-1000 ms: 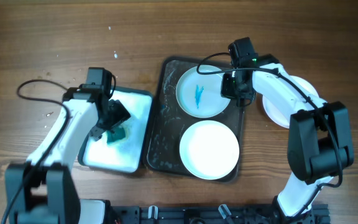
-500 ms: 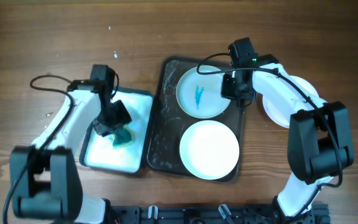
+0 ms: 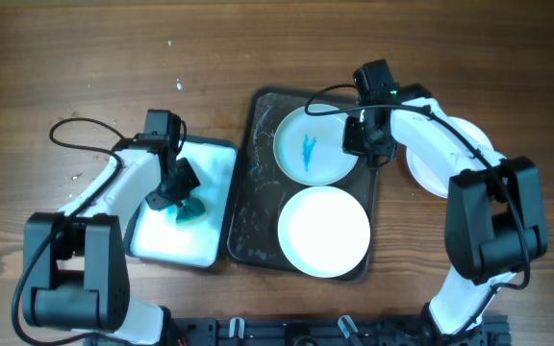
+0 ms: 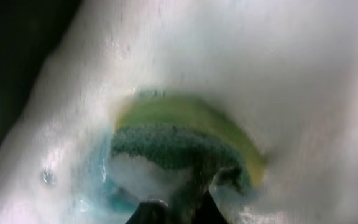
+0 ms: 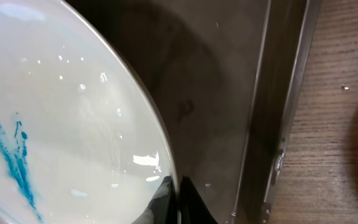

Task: Clean dirty plates on tray and stack at the side
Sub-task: 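Scrub the held plate with the sponge in the left gripper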

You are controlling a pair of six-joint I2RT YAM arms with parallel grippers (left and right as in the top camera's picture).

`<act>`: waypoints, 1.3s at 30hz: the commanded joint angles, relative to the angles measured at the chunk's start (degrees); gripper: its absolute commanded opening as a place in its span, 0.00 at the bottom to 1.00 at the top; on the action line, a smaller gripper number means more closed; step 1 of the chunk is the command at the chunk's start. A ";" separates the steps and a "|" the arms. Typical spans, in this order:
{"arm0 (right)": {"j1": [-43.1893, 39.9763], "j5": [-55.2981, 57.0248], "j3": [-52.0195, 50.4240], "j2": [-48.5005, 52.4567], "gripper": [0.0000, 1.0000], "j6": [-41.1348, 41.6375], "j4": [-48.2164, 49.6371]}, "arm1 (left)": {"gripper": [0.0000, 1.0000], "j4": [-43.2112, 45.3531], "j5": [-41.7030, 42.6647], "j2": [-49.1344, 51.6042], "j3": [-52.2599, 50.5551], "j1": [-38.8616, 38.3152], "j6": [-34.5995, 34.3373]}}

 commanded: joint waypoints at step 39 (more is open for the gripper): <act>0.24 -1.79 0.24 0.87 0.05 -4.48 -0.59 | 0.04 -10.93 9.42 -0.76 30.62 -19.67 -1.92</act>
